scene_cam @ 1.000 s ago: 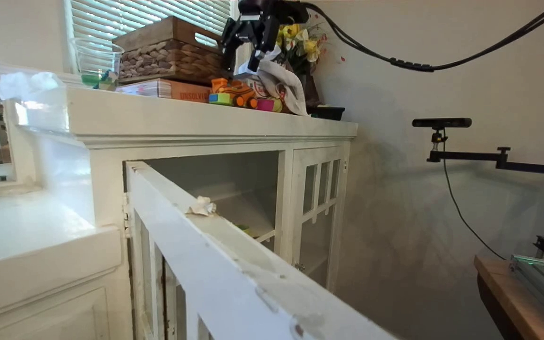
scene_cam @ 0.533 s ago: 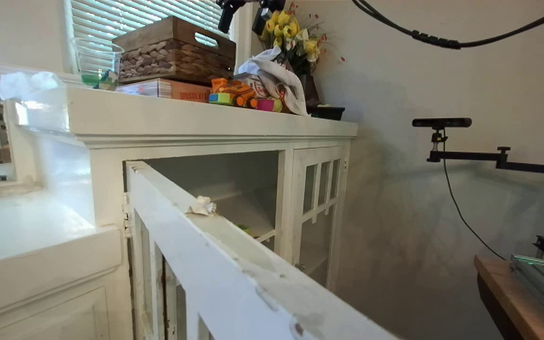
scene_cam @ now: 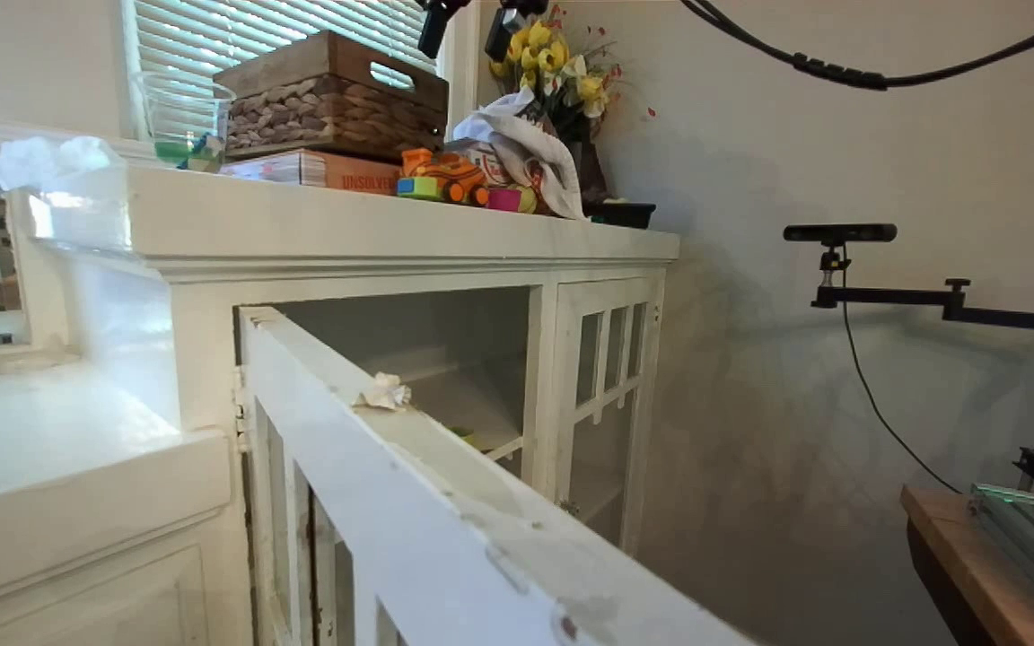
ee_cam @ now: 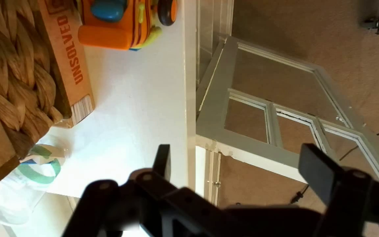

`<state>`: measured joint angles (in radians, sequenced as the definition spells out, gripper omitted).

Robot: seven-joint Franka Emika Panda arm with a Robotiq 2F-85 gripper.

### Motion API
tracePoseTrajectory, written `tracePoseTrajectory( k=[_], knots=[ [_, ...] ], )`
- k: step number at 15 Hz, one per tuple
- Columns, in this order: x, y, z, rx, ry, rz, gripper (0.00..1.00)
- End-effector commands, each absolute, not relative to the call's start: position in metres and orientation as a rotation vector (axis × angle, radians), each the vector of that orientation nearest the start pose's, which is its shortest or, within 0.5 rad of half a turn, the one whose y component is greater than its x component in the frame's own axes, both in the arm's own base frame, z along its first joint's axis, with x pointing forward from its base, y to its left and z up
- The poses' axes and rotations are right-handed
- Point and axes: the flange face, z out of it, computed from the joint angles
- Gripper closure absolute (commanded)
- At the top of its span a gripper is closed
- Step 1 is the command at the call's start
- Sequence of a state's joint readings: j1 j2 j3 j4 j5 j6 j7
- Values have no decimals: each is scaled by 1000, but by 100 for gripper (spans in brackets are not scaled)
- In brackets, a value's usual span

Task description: Move the orange toy car to the right

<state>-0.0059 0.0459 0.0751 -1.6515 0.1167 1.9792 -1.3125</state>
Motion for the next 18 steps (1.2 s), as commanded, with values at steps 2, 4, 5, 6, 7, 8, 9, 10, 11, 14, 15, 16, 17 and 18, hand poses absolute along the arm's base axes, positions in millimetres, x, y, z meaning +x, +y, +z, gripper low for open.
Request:
tracePoseTrajectory(
  k=[2, 4, 5, 6, 7, 8, 9, 10, 11, 14, 15, 16, 17, 18],
  knots=[
    [599, 53, 604, -2680, -1870, -456, 0],
    [591, 55, 602, -2801, -1764, -426, 0],
    [587, 57, 599, -2862, -1695, -407, 0],
    [581, 59, 593, -2915, -1623, -358, 0],
    [577, 63, 588, -2961, -1546, -325, 0],
    [571, 67, 582, -3000, -1466, -282, 0],
    [565, 70, 576, -3000, -1370, -242, 0],
    [561, 71, 571, -3026, -1280, -222, 0],
    [557, 69, 566, -3048, -1196, -192, 0],
    [545, 62, 561, -3095, -936, -138, 0],
    [543, 59, 562, -3104, -851, -141, 0],
    [560, 63, 560, -3095, -1003, -148, 0],
    [558, 61, 560, -3108, -949, -142, 0],
    [556, 60, 561, -3115, -920, -143, 0]
  ],
)
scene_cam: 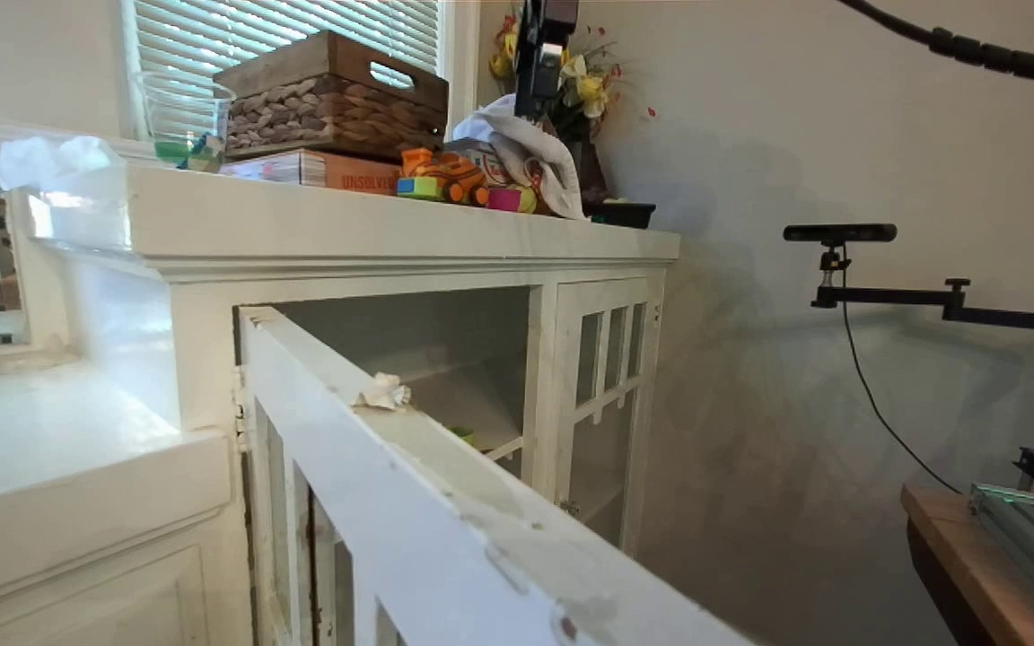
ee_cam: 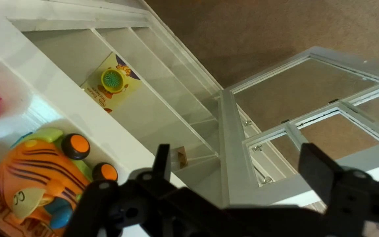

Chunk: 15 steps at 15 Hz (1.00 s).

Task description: Move the orange toy car to the right

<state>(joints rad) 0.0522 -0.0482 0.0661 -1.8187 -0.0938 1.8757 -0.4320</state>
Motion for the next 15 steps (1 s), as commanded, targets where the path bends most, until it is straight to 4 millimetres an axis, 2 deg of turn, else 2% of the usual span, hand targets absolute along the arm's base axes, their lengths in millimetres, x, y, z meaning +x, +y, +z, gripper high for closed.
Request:
tracePoseTrajectory(
  k=[1, 4, 7, 15],
  knots=[
    [555, 59, 562, -3118, -906, -145, 0],
    [553, 59, 561, -3119, -895, -142, 0],
    [552, 50, 555, -3185, -584, -113, 0],
    [535, 20, 546, -3170, 62, 5, 0]
  ],
)
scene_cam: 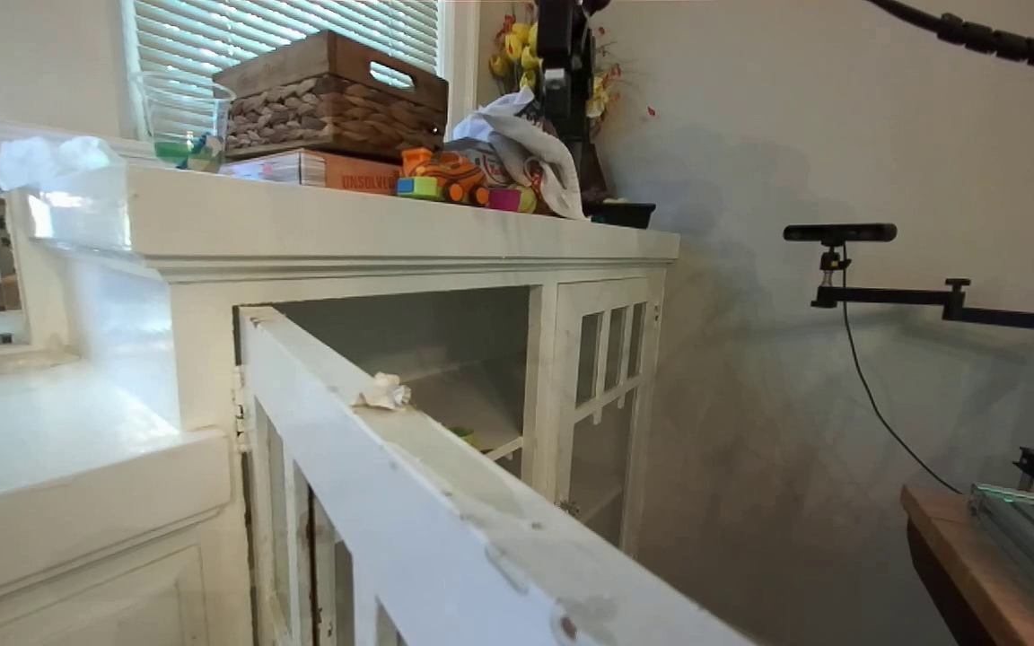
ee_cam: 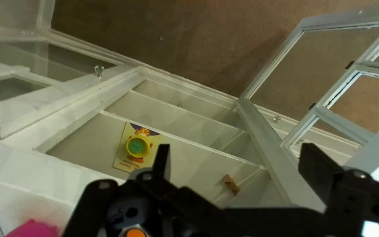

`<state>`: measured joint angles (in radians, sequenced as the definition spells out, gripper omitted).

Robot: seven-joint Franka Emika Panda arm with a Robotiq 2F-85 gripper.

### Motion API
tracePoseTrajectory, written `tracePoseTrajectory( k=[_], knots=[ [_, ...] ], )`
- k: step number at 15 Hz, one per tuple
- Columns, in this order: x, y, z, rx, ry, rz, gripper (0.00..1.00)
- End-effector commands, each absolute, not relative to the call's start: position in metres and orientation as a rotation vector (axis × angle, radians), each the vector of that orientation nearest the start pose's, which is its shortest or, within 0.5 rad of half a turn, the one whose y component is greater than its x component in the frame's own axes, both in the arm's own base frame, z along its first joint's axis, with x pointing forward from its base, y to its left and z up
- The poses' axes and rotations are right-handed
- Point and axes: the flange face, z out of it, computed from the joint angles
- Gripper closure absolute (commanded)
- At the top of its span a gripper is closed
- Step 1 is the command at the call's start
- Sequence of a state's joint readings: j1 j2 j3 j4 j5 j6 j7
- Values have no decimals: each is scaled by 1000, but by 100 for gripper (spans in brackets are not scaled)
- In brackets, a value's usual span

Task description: Move the orange toy car to the right

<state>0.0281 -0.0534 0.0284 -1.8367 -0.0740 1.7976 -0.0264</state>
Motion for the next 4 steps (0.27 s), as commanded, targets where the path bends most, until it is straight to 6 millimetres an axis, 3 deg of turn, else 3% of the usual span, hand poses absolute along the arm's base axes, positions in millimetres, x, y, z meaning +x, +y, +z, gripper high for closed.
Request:
tracePoseTrajectory(
  k=[1, 2, 3, 4],
  knots=[
    [535, 18, 545, -3153, 138, 11, 0],
    [534, 18, 544, -3135, 178, 22, 0],
    [545, 18, 544, -3180, 64, -5, 0],
    [545, 17, 543, -3169, 102, 0, 0]
  ],
)
